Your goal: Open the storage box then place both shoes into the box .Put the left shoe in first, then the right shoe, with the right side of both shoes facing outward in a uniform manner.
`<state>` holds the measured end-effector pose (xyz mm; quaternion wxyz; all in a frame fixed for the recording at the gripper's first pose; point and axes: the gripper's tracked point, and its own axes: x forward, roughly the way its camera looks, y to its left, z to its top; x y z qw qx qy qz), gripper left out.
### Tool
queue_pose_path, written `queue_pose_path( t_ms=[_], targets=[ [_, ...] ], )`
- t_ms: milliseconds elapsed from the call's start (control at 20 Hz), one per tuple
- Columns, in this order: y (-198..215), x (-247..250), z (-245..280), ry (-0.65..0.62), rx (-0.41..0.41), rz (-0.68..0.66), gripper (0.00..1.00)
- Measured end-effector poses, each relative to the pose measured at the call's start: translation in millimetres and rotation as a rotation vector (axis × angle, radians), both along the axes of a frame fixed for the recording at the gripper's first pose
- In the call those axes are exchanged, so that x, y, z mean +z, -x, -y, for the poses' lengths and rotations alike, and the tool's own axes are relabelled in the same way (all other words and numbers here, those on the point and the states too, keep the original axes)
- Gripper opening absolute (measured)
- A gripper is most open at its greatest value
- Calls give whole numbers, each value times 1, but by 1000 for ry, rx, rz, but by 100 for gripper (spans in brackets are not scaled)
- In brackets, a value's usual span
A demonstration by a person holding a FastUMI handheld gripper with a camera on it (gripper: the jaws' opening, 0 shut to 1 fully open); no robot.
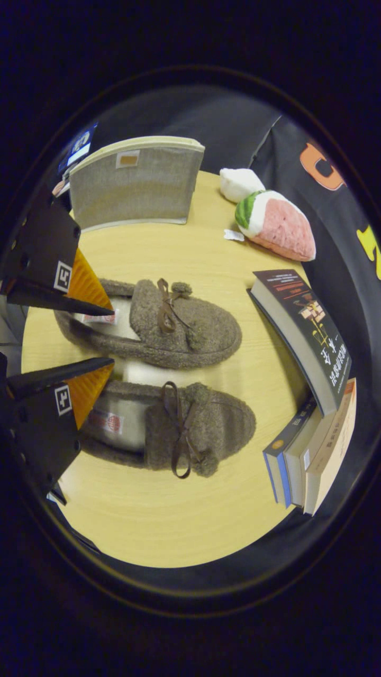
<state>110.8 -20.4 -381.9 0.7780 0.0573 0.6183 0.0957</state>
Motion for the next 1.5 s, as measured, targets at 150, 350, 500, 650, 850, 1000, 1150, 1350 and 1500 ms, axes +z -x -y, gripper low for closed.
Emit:
queue_pose_path(
  t_ms=[150,350,500,650,850,1000,1150,1350,1500],
  targets=[
    [-6,-13,6,66,-2,-4,31],
    [-6,-24,0,54,11,-23,26],
    [-6,-25,-3,10,-9,-39,8],
    [-7,-23,1,9,-13,-37,4],
    [1,-9,1,-9,-21,-45,0],
    [8,17,-6,-50,-30,-32,0],
    [16,55,-23,-112,-39,-12,0],
    [30,112,-58,-155,-15,48,0],
    [45,154,-105,-184,39,88,0]
  ],
)
